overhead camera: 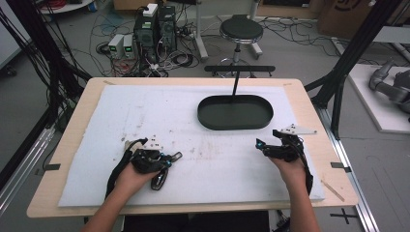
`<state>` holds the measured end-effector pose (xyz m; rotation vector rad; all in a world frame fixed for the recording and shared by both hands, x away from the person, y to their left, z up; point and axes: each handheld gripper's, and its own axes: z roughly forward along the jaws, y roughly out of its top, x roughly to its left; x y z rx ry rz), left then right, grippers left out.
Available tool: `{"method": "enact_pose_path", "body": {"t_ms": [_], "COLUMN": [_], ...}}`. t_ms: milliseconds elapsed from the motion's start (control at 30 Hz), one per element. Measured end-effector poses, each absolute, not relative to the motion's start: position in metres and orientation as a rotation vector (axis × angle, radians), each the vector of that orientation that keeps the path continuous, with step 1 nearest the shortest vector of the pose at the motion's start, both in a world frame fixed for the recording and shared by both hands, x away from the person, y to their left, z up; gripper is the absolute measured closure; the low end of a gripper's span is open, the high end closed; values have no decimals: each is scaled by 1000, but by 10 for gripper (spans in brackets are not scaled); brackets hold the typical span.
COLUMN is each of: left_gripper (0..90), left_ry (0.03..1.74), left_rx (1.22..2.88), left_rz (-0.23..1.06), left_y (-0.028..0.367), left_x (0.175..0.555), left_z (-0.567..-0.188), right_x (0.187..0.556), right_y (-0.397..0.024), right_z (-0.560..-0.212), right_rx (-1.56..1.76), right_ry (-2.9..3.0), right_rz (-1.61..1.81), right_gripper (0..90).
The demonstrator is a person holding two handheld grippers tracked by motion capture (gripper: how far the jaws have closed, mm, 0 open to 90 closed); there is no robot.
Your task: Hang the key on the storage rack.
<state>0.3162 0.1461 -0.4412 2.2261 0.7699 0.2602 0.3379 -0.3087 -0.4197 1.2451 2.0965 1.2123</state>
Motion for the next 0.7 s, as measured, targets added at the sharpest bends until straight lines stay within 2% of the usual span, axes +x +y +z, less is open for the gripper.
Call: {"method": "enact_pose_path", "body": {"t_ms": [200, 700], "left_gripper": [876, 878], "left_ry": [713, 678], "left_rx": [2234, 2041], "left_rz": [299, 303], "left_y": [144, 147], "left_x": [313, 322], "left_z": [-438, -405], "right_x": [338, 337], "right_y": [-308, -311], "right_z": [-420, -423], "right_rx": [1246, 1265], "right_ry": [2096, 2079], "right_rz": [1219, 1255], "right_gripper": [174, 174]}}
